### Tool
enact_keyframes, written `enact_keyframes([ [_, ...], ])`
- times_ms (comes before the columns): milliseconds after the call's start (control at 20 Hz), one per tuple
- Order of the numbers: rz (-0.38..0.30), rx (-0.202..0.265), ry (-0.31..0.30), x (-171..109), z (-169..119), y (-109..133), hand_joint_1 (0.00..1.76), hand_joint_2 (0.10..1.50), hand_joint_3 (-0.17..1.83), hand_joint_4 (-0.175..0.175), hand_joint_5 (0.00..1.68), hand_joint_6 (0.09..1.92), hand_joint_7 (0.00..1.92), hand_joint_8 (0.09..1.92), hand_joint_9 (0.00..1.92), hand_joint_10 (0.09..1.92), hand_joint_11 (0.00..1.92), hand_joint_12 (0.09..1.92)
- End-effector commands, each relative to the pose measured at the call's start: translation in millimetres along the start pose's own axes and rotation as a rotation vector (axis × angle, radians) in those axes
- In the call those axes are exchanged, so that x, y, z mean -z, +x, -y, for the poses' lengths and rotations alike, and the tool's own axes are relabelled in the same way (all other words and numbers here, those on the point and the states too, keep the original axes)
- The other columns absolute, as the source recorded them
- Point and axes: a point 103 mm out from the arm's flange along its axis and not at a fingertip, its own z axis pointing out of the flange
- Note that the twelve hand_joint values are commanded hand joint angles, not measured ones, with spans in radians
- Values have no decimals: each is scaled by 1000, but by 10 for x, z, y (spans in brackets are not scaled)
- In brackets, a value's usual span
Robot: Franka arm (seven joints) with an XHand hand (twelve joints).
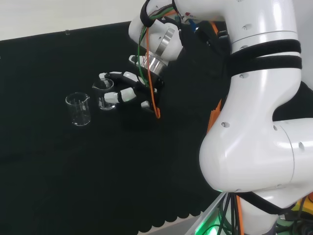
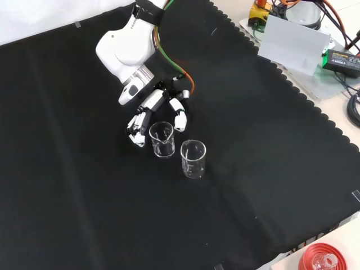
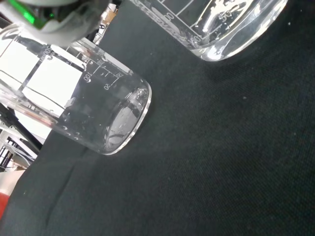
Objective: Pick up the beaker on the right.
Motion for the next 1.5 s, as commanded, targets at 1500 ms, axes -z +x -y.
enact_keyframes([
  [1500, -27, 12, -44, -97, -174, 25, 804, 527, 600, -70, 488, 87, 351, 675, 439, 678, 0, 1244],
])
